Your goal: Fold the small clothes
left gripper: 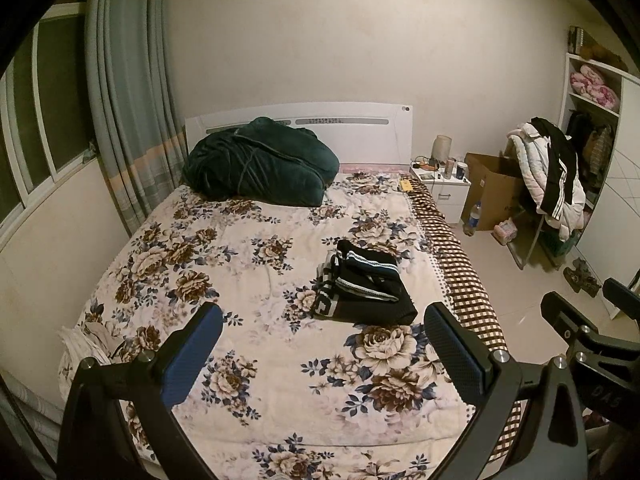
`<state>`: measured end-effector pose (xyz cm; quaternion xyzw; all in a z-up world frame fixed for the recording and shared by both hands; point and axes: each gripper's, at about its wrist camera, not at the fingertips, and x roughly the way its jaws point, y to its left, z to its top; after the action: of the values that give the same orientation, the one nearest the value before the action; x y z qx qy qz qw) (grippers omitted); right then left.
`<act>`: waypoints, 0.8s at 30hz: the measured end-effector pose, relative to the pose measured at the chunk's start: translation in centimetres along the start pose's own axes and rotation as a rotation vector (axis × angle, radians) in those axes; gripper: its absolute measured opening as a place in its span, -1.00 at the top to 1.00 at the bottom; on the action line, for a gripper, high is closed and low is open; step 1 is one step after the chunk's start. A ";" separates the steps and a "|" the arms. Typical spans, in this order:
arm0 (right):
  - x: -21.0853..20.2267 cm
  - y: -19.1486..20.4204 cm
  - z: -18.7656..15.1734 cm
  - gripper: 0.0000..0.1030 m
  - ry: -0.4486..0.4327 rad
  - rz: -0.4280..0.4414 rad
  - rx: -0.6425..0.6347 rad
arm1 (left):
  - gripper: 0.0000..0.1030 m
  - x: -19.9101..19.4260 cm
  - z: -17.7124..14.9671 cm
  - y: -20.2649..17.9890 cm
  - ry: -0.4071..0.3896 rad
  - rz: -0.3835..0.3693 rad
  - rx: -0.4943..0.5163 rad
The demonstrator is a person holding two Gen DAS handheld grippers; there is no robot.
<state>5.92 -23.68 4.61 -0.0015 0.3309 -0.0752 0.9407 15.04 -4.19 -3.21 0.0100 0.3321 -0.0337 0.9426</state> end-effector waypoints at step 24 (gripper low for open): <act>0.2 1.1 -0.3 -1.00 -0.003 0.008 0.001 | -1.00 -0.4 0.6 0.2 0.001 0.010 -0.006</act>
<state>6.05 -22.57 4.25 0.0002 0.3295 -0.0714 0.9415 15.14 -3.95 -2.50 0.0090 0.3326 -0.0280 0.9426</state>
